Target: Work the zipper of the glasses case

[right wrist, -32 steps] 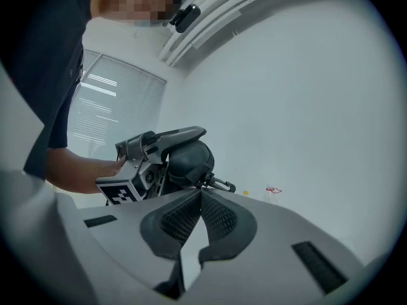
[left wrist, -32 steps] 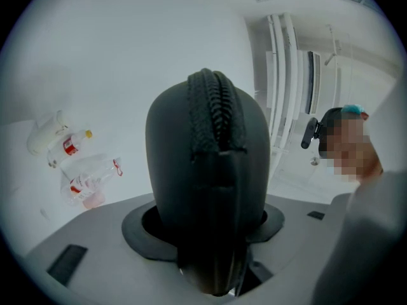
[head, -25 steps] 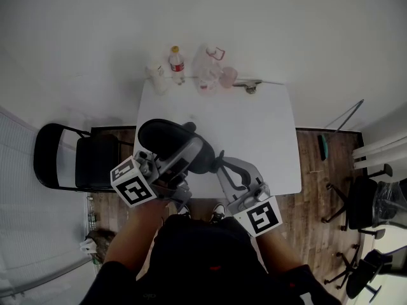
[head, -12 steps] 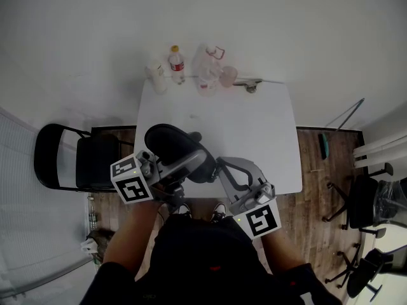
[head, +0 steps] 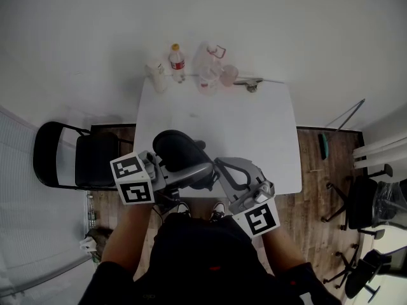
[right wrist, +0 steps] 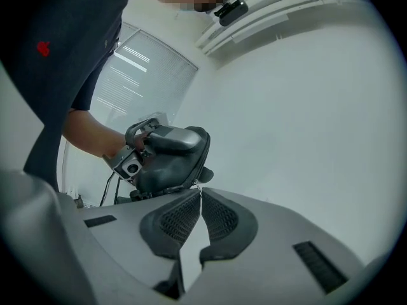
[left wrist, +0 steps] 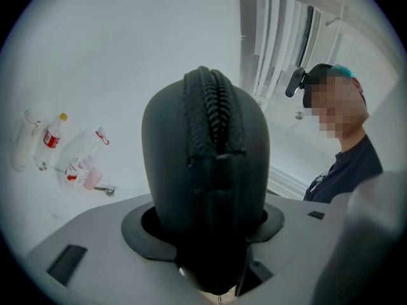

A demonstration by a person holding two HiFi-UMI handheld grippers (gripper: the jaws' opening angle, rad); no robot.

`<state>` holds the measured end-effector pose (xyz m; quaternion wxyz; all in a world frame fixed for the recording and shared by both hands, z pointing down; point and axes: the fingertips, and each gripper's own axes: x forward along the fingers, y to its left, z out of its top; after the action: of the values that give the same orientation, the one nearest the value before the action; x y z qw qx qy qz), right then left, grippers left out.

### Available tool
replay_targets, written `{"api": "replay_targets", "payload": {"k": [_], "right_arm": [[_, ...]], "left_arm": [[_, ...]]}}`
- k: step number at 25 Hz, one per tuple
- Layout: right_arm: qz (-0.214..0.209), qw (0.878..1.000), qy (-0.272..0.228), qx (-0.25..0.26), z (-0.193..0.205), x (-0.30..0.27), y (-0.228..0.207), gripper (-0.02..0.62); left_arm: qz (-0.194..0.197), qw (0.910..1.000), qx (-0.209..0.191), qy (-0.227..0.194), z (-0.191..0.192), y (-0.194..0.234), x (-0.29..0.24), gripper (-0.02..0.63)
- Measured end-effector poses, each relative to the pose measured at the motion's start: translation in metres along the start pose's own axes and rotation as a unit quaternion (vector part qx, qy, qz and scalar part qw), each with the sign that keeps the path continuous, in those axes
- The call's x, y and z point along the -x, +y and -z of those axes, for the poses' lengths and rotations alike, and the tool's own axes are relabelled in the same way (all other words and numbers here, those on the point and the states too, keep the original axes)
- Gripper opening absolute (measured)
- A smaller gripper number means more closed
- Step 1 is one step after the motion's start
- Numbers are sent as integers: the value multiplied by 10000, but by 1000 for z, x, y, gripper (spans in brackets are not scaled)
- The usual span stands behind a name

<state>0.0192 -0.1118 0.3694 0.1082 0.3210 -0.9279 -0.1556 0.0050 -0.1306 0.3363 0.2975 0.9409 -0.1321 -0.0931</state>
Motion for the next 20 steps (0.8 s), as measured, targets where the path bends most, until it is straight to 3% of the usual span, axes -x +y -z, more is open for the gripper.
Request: {"api": "replay_targets", "payload": {"k": [5,13,20], "right_arm": [[-42,10000,82,-23,6,0,2,18],[-50,9999,66,109,4,-1,-1,18],[-142,9992,157,338,8,-1,1,18]], "left_arm": [[-2,9991,163,401,17,4,-3,264],[18,9922,-254,1219,52,2,-10,264],[-9,9744,-641,2153,90,6,-6,264]]}}
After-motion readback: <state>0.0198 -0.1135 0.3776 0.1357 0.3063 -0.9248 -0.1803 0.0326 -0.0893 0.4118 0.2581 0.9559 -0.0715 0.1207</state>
